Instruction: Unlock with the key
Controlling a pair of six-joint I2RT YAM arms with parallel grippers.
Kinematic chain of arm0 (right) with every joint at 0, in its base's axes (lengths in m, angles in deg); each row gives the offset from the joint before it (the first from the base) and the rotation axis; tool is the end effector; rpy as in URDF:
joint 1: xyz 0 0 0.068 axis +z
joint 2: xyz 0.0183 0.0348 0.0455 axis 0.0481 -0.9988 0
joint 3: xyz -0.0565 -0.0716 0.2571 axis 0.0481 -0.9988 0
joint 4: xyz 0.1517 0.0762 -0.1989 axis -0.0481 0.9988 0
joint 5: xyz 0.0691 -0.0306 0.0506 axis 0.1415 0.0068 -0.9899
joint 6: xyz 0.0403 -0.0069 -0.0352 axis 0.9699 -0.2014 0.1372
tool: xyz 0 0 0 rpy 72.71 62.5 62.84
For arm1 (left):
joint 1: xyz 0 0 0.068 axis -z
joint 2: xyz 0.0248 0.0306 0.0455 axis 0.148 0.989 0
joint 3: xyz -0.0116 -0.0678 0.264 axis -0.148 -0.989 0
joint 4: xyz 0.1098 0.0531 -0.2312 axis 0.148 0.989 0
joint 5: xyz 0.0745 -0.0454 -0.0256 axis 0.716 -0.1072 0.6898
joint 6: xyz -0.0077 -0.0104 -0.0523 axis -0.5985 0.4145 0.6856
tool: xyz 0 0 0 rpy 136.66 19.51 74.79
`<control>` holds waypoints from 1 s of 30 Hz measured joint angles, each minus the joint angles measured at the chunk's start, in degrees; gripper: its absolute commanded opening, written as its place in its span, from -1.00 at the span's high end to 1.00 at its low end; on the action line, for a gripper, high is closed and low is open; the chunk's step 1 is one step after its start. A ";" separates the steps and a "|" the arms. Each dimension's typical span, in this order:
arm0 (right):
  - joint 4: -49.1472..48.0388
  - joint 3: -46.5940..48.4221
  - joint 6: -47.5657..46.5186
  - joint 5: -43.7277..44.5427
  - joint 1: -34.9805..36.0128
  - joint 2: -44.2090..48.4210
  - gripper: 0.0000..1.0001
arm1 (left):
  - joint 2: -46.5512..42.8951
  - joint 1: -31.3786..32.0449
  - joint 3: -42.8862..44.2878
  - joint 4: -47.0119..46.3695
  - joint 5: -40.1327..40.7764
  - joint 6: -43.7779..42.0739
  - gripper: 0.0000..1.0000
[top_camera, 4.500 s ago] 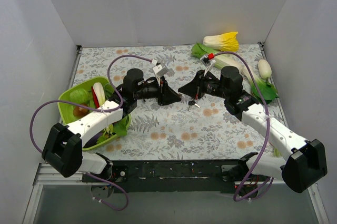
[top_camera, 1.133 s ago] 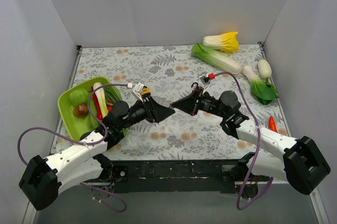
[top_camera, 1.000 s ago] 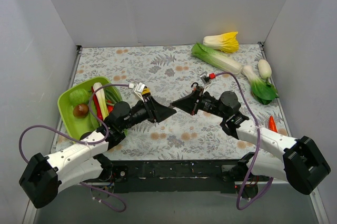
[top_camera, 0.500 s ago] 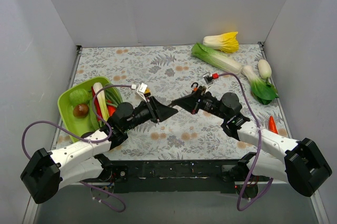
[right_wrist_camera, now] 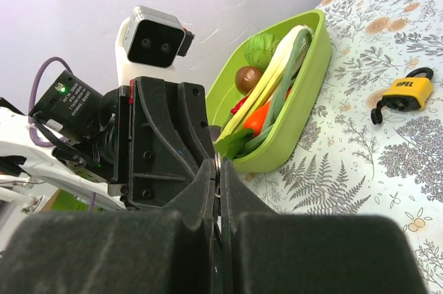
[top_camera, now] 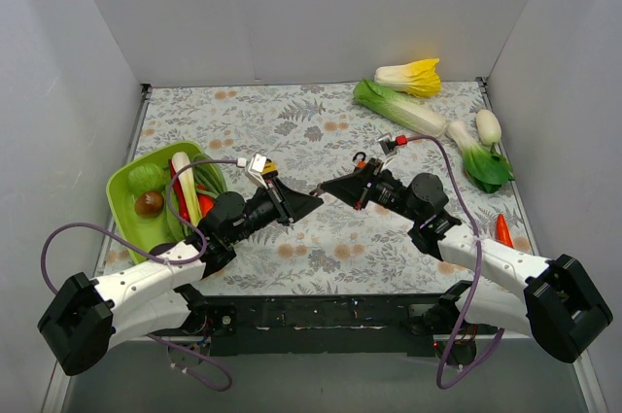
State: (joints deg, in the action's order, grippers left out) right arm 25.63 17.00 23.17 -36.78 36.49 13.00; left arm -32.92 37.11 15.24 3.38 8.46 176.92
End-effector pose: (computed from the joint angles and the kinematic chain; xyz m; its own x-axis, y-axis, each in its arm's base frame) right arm 0.1788 0.1637 0.2791 -0.5314 0.4468 -0.7197 -0.7131 0.2227 0.6648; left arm 0.1520 -0.1643 0.2522 -0.8222 -0.5599 0.1024 -0.1002 -0.0346 -0.9944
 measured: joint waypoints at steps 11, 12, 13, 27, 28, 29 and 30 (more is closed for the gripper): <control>-1.25 -1.75 1.03 0.79 -0.11 0.02 0.97 | -0.22 0.48 -1.42 -1.31 0.83 0.28 1.00; -1.20 -1.97 1.20 0.79 -0.11 0.02 0.93 | -0.39 0.57 -1.75 -1.31 0.90 0.26 1.00; -1.20 -2.25 1.38 0.92 -0.11 0.02 0.87 | -0.57 0.63 -1.95 -1.20 0.90 0.24 1.00; 2.36 -4.31 -2.19 -2.58 -2.64 3.28 -0.18 | -8.81 0.68 -2.19 9.46 -1.22 -8.39 1.00; 3.13 -4.28 -3.41 -3.78 -3.06 4.04 -0.18 | -8.79 0.68 -1.77 11.10 -2.10 -9.55 1.00; 3.72 -4.26 -4.63 -4.94 -3.26 4.52 -0.19 | -8.76 0.68 -1.33 12.70 -3.17 -10.67 1.00; 4.55 -4.20 -5.97 -6.38 -3.28 5.01 -0.20 | -8.66 0.66 -0.87 14.10 -4.28 -11.69 1.00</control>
State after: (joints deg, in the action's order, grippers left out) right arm 30.17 12.80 17.20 -43.17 33.21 18.01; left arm -41.58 37.77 14.36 17.48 4.18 165.22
